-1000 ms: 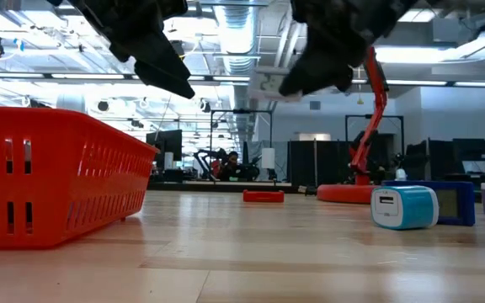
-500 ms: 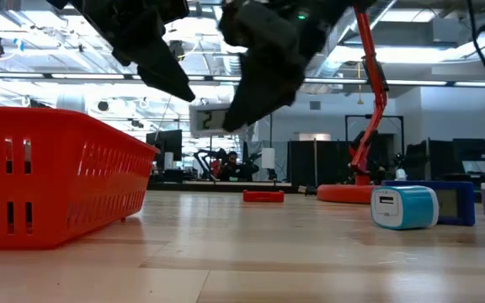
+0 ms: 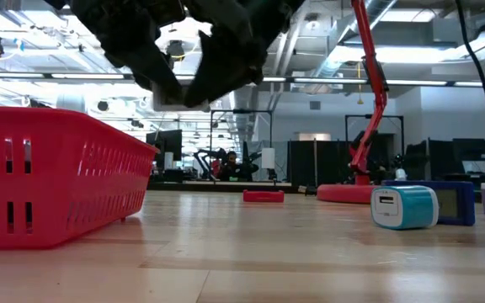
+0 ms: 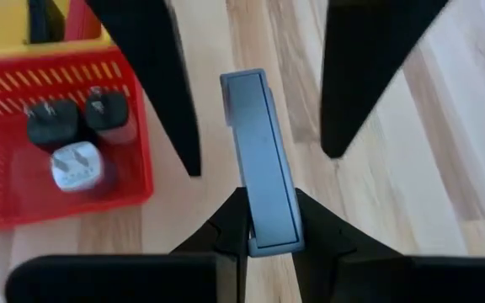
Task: Pick & Place Office items
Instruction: Put the white digital clock into the yellow bin
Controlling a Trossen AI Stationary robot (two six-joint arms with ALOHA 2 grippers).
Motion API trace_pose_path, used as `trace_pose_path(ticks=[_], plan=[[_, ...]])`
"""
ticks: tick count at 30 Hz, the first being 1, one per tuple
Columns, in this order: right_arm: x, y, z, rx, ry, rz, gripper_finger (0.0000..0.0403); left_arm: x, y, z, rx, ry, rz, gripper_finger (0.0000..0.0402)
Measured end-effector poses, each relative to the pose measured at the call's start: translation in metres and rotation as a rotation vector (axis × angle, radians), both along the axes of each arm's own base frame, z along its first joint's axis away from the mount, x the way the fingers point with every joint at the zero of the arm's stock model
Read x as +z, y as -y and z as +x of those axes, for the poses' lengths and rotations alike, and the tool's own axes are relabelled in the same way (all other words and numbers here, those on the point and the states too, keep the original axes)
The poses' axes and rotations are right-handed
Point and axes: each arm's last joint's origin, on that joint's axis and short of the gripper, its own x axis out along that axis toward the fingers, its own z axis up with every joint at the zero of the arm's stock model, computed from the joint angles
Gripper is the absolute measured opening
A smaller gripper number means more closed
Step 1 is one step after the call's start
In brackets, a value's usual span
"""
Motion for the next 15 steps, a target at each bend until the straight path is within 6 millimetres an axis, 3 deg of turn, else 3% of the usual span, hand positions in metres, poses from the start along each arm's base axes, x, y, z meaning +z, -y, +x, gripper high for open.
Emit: trace_pose_path(ticks=[15], plan=[[0.0002,-0.0010,0.0019,0.020,0.020,0.006,0.0053,-0.0005,0.0005,0.0012,-0.010,0.005,0.008,0.0075]])
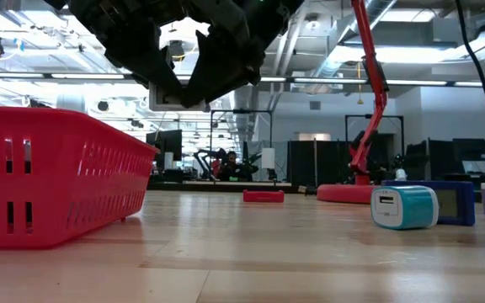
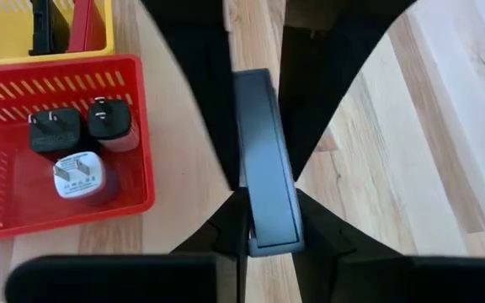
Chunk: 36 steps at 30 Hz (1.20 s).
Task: Pick & Place Office items
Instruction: Put the white digital clock into the yellow bin
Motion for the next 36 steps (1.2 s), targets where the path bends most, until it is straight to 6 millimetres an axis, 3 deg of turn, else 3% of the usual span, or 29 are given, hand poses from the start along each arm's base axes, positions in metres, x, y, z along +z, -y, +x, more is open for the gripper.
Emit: trace_pose_path(ticks=[3,6,14,20,29,36], plan=[[0.000,0.000,0.000,-0.006,-0.002,0.015,0.0053,0.000,0.000,0.000,0.003,-0.004,0.007,0.0048],[0.000,0.000,0.000,0.009,-0.006,0.007,0.0064,0.000,0.001,-0.001,-0.004,-0.005,0.010,0.0047],[0.004,-0.008,-0.006,0.059,-0.033,-0.019,0.0178,0.008,0.008,-0.014,-0.032,-0.026,0.001,0.0047],[0.013,-0.029,-0.026,0.141,-0.042,-0.052,0.0224,0.031,0.016,-0.040,-0.041,0.018,-0.066,0.0049],[0.000,-0.031,-0.075,0.066,0.155,0.037,0.0234,0.037,0.077,-0.078,-0.158,-0.019,-0.244,0.0048],[-0.023,-0.011,-0.103,-0.131,0.265,0.157,0.0234,0.029,0.119,-0.116,-0.111,-0.030,-0.249,0.0048]])
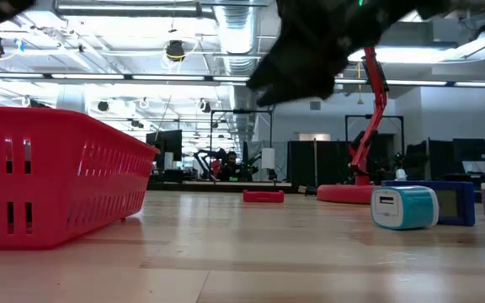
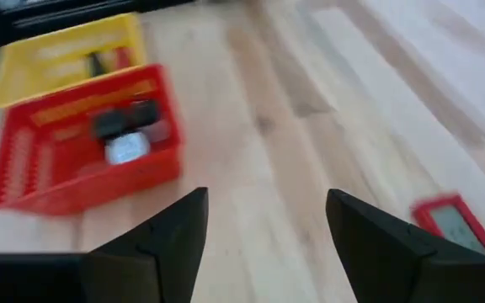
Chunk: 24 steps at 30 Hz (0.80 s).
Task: Pick & Place Office items
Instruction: Put the white digital clock into the yellow bin
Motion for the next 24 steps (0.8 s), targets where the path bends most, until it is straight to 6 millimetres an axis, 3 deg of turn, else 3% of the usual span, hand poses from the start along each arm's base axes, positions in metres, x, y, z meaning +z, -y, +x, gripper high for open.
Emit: trace_pose_path(ticks=[8,14,24], plan=[[-0.022,0.011,-0.003,-0.115,-0.033,0.091,0.0234,-0.040,0.039,-0.006,0.017,-0.088,0.057,0.0048],[-0.023,0.011,0.003,-0.124,0.014,0.125,0.0234,-0.066,0.048,-0.001,0.080,-0.158,0.100,0.0053],[-0.023,0.005,0.002,-0.107,0.022,0.128,0.0234,-0.087,0.054,-0.001,0.145,-0.214,0.123,0.0055]])
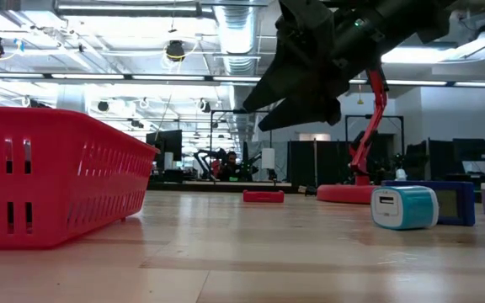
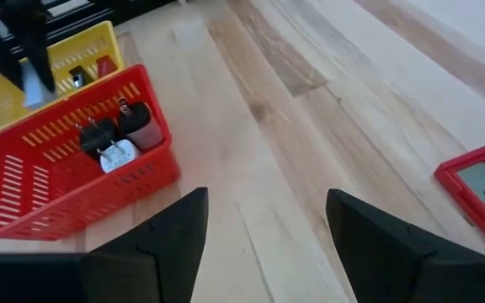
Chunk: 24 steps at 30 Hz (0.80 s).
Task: Pick & Place Office items
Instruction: Put the white digital clock into the yellow bin
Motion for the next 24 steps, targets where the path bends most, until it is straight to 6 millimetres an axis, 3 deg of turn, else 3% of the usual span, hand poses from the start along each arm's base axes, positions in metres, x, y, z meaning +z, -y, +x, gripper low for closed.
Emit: trace_pose_path(ticks=[10,24], plan=[[0.000,0.000,0.000,0.000,0.004,0.001,0.0234,-0.017,0.001,0.001,0.026,-0.031,0.066,0.0058],[0.000,0.000,0.000,0.000,0.004,0.001,0.0234,-0.019,-0.004,-0.002,0.083,-0.069,0.087,0.0067]])
